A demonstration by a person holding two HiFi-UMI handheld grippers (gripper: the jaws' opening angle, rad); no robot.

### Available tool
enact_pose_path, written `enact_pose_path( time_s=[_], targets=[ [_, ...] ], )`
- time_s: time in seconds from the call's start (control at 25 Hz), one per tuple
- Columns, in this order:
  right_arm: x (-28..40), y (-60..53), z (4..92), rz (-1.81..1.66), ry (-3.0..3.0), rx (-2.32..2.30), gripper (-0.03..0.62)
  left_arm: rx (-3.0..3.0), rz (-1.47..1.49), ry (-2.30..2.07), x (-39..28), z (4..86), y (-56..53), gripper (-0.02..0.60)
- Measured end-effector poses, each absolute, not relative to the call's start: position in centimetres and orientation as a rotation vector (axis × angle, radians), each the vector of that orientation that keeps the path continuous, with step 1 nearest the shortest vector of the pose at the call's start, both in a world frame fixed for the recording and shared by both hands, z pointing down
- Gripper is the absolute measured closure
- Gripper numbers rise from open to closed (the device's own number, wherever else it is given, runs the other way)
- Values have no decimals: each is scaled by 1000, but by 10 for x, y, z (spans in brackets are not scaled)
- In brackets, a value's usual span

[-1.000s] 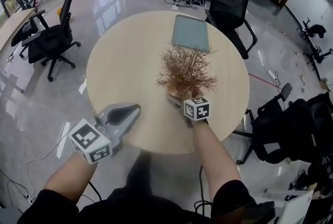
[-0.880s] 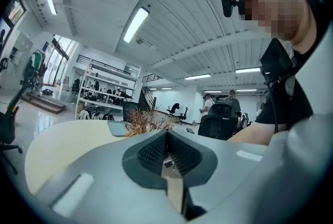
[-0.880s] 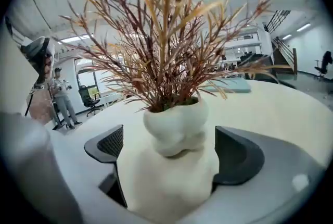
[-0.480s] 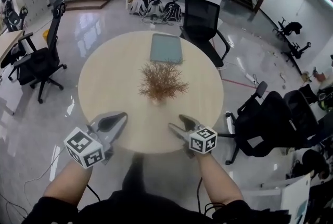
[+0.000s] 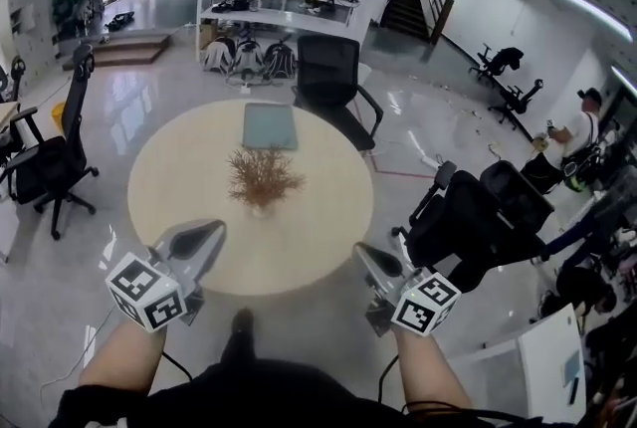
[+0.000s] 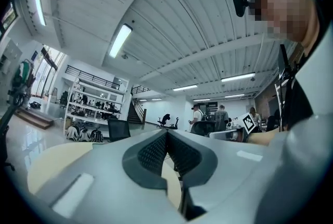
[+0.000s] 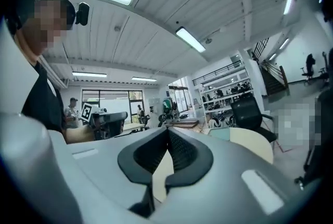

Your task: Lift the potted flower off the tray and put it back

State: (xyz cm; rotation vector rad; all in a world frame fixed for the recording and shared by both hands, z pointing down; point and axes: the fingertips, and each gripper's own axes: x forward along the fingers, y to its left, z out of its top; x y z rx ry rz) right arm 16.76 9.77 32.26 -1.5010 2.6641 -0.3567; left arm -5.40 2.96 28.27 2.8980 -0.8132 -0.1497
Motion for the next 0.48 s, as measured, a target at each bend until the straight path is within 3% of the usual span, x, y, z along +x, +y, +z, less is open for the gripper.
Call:
enact_pose_path(
  time_s=[0.48],
  targets=[
    [172,157,287,-286,2641,-1618,580,2924,-176,-805,-67,245,75,584]
  ],
)
